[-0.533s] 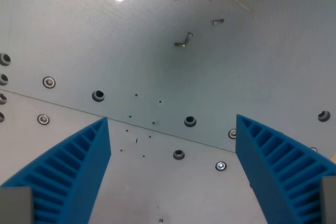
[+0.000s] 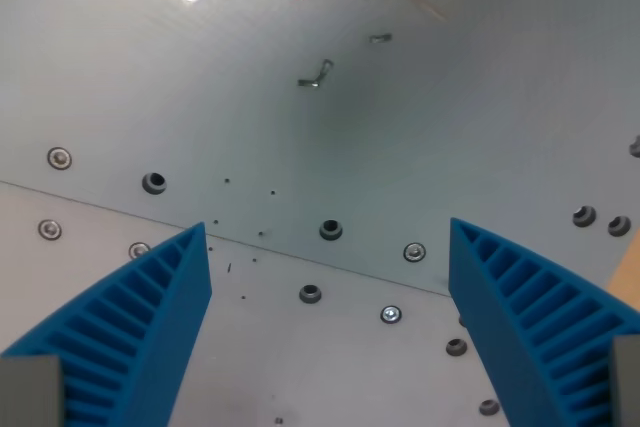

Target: Move in gripper positive y

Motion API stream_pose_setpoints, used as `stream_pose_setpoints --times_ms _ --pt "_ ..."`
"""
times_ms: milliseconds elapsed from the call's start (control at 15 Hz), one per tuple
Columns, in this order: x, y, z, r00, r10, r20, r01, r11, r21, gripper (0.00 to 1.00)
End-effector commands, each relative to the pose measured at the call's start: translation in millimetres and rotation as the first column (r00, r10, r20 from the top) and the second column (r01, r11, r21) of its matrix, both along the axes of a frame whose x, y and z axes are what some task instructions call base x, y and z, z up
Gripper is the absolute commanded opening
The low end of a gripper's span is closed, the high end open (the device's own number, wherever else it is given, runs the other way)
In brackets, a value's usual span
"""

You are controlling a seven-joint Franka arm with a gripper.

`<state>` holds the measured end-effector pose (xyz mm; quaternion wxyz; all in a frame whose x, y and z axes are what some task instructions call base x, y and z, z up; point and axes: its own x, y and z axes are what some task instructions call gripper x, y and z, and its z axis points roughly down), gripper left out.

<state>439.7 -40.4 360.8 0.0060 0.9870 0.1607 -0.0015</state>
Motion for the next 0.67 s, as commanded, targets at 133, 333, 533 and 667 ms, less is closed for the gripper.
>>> stream_pose_setpoints --times_ms 133,333,533,667 --pt "10.9 -19.9 2.4 1.0 0.011 -0.002 -0.011 1.0 0.008 1.0" --pt "15.8 -34.0 2.4 1.0 0.011 -0.002 -0.011 1.0 0.008 1.0" --pt "20.8 -48.2 2.5 1.0 0.011 -0.002 -0.011 1.0 0.008 1.0" --pt "24.0 -57.6 2.5 1.0 0.011 -0.002 -0.011 1.0 0.008 1.0"
